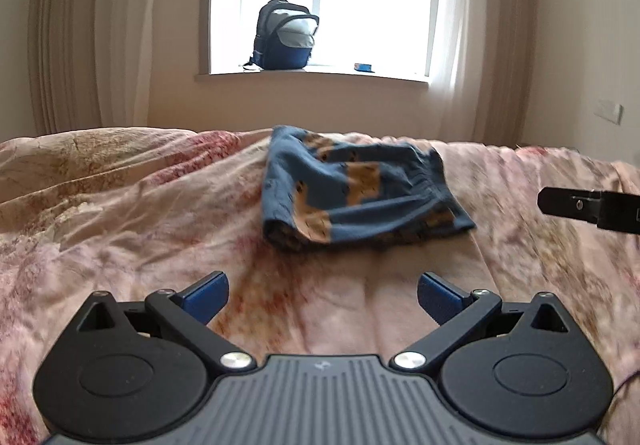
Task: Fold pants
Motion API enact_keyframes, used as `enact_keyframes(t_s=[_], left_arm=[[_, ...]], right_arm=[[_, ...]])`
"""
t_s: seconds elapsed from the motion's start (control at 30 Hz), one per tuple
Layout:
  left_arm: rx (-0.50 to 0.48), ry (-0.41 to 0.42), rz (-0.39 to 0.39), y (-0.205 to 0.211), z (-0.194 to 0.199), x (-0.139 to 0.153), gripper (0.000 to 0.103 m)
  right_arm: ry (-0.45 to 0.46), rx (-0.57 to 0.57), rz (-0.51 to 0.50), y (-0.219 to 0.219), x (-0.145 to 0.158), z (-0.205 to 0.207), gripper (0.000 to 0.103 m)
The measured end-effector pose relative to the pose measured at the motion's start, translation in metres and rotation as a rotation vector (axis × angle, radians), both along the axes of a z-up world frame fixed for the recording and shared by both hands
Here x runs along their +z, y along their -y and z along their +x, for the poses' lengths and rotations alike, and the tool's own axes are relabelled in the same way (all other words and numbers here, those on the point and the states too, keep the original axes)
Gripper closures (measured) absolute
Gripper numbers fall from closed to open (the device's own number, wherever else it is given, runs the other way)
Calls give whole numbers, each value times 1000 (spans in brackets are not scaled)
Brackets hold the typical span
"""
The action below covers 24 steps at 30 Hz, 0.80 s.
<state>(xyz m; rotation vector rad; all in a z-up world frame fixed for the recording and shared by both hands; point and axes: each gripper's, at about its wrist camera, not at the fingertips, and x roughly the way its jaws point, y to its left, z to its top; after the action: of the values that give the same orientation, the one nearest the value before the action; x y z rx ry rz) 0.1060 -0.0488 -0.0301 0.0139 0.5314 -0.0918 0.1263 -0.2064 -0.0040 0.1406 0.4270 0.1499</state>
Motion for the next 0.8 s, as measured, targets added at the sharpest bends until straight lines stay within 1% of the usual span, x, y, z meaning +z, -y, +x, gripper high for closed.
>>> enact_keyframes(t_s=[0.13, 0.23, 0.53, 0.8], left_arm=[[-6, 3, 33, 5, -5, -3, 0], [-11, -7, 37, 8, -4, -5, 0], [-6, -20, 44, 8, -3, -9, 0], [5, -25, 40, 6, -3, -9, 0]], right_arm=[[-30, 4, -16, -2, -13, -16, 1], [-53, 13, -16, -1, -19, -17, 1], [-84, 18, 11, 0, -26, -12, 1], [-84, 29, 5, -3, -26, -12, 1]])
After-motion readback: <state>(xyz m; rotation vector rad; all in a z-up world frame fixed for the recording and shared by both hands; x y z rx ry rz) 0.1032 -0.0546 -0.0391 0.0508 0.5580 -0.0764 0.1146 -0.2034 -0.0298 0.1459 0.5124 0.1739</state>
